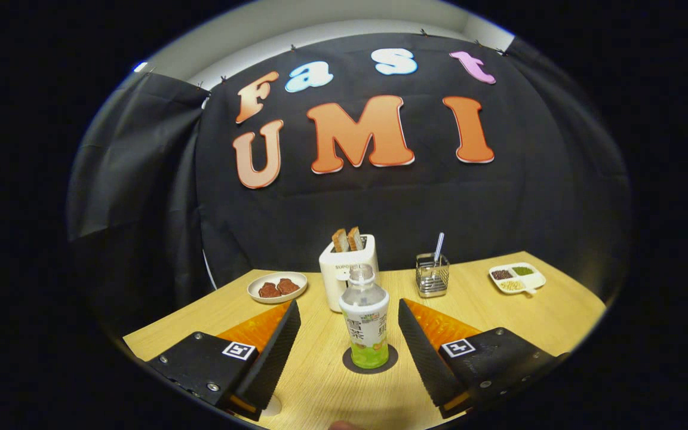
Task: Take the bottle from table, then pour the juice into the cup, finally place the bottle on the coaster
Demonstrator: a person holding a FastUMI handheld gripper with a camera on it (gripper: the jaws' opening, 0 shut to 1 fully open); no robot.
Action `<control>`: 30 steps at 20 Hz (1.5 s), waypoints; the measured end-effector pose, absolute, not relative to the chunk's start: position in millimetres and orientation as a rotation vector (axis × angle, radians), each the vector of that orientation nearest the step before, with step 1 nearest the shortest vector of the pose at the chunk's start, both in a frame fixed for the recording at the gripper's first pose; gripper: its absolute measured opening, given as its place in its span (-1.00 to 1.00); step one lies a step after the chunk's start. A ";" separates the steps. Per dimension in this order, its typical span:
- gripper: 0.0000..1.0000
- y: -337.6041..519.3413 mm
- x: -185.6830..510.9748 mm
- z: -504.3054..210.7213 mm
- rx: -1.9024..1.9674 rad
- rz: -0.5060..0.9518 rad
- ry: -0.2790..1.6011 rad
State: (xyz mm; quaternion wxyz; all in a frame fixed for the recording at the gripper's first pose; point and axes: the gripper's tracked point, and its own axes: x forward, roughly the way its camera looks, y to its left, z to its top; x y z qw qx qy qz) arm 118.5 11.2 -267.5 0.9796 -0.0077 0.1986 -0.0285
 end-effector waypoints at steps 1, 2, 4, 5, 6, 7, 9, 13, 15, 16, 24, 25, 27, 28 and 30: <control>0.94 13.7 113.4 -248.7 -0.041 -0.043 0.378; 0.95 16.8 105.2 -230.4 -0.063 -0.027 0.356; 0.94 21.7 90.8 -193.4 -0.090 -0.005 0.303; 0.95 21.9 84.0 -177.4 -0.097 -0.002 0.285; 0.94 24.5 76.6 -166.1 -0.102 0.006 0.276; 0.94 25.8 70.0 -156.0 -0.102 0.012 0.275; 0.94 24.5 57.1 -136.0 -0.085 0.017 0.274; 0.94 13.1 45.8 -104.9 -0.066 -0.009 0.255; 0.94 8.3 42.6 -92.4 -0.079 -0.018 0.235; 0.94 5.8 40.9 -86.3 -0.085 -0.021 0.223; 0.94 14.8 28.3 -48.7 -0.107 -0.012 0.133; 0.94 15.5 26.3 -44.0 -0.110 -0.012 0.118; 0.94 16.1 22.3 -42.6 -0.115 -0.015 0.112; 0.94 13.8 18.7 -43.4 -0.109 -0.022 0.111; 0.94 12.2 16.4 -39.1 -0.091 -0.037 0.095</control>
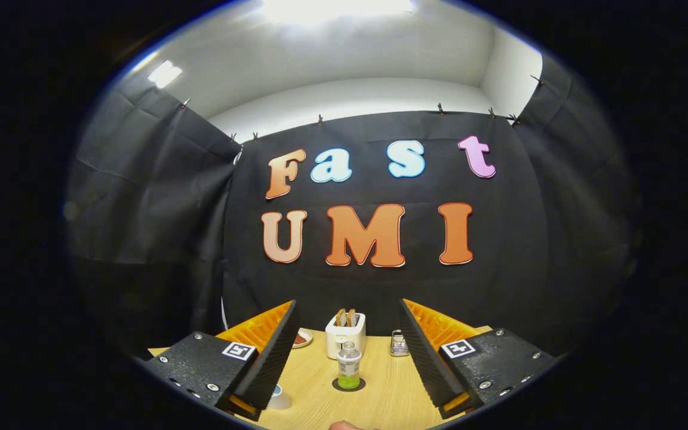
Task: Take the bottle from table, then pour the juice into the cup, finally place the bottle on the coaster
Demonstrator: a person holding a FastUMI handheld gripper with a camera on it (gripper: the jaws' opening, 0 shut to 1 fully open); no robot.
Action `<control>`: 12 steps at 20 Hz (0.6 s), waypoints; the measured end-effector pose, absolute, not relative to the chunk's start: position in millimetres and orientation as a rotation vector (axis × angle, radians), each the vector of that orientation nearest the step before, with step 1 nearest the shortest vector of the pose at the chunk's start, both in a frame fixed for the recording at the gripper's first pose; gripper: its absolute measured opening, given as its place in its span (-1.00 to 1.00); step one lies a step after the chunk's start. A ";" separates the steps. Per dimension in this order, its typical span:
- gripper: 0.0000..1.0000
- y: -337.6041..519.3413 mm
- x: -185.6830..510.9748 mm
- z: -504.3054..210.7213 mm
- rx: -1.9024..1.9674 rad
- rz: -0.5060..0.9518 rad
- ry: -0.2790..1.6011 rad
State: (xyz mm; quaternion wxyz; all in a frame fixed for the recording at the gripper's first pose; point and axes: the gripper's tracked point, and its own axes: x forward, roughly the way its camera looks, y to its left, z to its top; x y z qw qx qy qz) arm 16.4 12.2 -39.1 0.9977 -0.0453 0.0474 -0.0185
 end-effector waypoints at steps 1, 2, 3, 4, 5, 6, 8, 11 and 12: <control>0.94 10.3 16.3 -36.8 -0.087 -0.048 0.076; 0.94 8.6 16.3 -33.6 -0.089 -0.056 0.057; 0.94 8.2 16.4 -33.2 -0.094 -0.061 0.048; 0.94 8.4 14.4 -35.7 -0.099 -0.063 0.046; 0.94 9.5 12.9 -37.5 -0.102 -0.062 0.043; 0.94 10.8 10.9 -38.0 -0.103 -0.057 0.043; 0.94 14.4 7.1 -39.6 -0.101 -0.050 0.046; 0.94 15.3 2.8 -39.4 -0.105 -0.073 0.034; 0.94 21.0 2.3 -39.6 -0.103 -0.060 0.033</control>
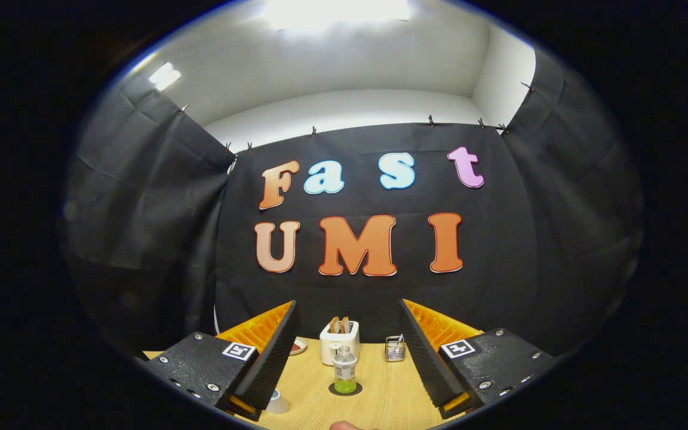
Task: Take the bottle from table, then pour the juice into the cup, finally place the bottle on the coaster
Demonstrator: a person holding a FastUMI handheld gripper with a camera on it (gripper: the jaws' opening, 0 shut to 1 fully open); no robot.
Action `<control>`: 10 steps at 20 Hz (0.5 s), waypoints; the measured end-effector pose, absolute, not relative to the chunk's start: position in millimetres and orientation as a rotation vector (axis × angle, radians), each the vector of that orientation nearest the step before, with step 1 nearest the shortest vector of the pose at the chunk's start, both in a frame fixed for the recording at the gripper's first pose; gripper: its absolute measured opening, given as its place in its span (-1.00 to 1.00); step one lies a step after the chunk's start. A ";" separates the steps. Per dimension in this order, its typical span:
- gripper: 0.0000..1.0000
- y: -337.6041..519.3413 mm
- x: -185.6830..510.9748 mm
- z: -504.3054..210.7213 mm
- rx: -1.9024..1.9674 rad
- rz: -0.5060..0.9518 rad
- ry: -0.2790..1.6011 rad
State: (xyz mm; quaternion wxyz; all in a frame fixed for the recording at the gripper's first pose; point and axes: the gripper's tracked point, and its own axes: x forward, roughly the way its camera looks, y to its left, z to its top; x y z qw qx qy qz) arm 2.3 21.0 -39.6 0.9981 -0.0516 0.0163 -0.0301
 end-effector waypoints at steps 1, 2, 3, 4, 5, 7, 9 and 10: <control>0.94 26.5 2.0 -39.6 -0.100 -0.047 0.029; 0.94 29.4 2.7 -38.7 -0.099 -0.039 0.025; 0.94 29.5 2.3 -36.4 -0.096 -0.036 0.021; 0.94 28.9 2.4 -34.7 -0.090 -0.036 0.021; 0.94 30.3 1.9 -34.5 -0.084 -0.033 0.021; 0.94 28.9 1.8 -34.4 -0.075 -0.032 0.027; 0.94 26.3 1.6 -32.8 -0.072 -0.038 0.029; 0.94 26.4 1.0 -31.5 -0.072 -0.038 0.028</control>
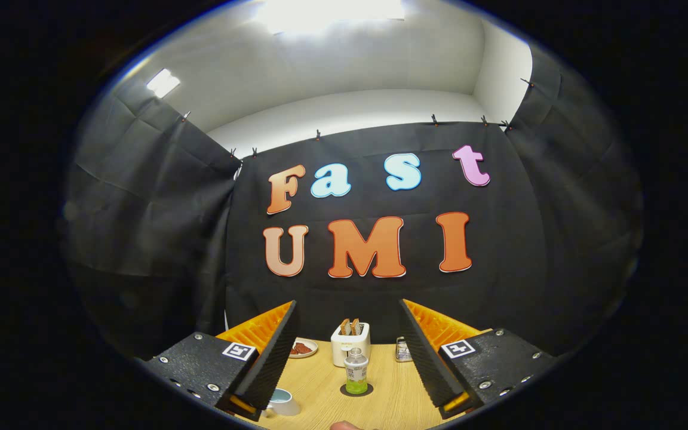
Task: Take the bottle from table, then pour the juice into the cup, finally place the bottle on the coaster
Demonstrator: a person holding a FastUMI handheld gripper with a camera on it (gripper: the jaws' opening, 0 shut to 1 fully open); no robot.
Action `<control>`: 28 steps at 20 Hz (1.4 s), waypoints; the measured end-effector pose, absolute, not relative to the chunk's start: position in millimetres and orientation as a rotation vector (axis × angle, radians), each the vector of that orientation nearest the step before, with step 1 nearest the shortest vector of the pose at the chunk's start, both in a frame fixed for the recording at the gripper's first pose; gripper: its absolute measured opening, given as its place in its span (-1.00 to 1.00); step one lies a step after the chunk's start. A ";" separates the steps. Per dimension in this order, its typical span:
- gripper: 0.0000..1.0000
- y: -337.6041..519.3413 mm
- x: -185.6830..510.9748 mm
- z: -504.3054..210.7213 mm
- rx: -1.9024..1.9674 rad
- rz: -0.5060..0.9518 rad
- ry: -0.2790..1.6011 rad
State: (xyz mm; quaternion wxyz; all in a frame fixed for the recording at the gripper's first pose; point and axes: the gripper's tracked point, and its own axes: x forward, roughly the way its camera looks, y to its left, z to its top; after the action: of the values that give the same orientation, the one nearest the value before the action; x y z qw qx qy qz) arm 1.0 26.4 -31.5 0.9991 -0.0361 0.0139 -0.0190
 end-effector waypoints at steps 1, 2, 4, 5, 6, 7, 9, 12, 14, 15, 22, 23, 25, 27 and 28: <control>0.94 26.9 0.1 -31.7 -0.074 -0.037 0.028; 0.94 29.0 -0.8 -32.2 -0.078 -0.033 0.028; 0.94 29.8 -0.9 -30.4 -0.087 -0.032 0.023; 0.94 29.1 -2.1 -29.1 -0.091 -0.033 0.021; 0.94 29.2 -2.6 -27.9 -0.094 -0.032 0.017; 0.94 30.8 -2.2 -26.7 -0.092 -0.031 0.013; 0.94 30.4 -0.3 -28.0 -0.084 -0.029 0.015; 0.94 28.8 2.6 -33.2 -0.083 -0.029 0.022; 0.94 28.3 5.2 -32.9 -0.091 -0.029 0.017; 0.94 26.6 5.9 -32.8 -0.092 -0.034 0.015; 0.94 26.6 3.2 -34.7 -0.094 -0.032 0.013; 0.94 28.0 2.2 -34.3 -0.096 -0.029 0.012; 0.94 28.9 2.6 -34.9 -0.098 -0.025 0.013; 0.94 28.5 3.2 -34.5 -0.098 -0.026 0.013; 0.94 26.4 3.3 -34.6 -0.097 -0.029 0.013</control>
State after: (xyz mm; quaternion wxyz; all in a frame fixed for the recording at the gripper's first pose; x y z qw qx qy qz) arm 3.3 26.4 -34.6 0.9987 -0.0485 0.0066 -0.0143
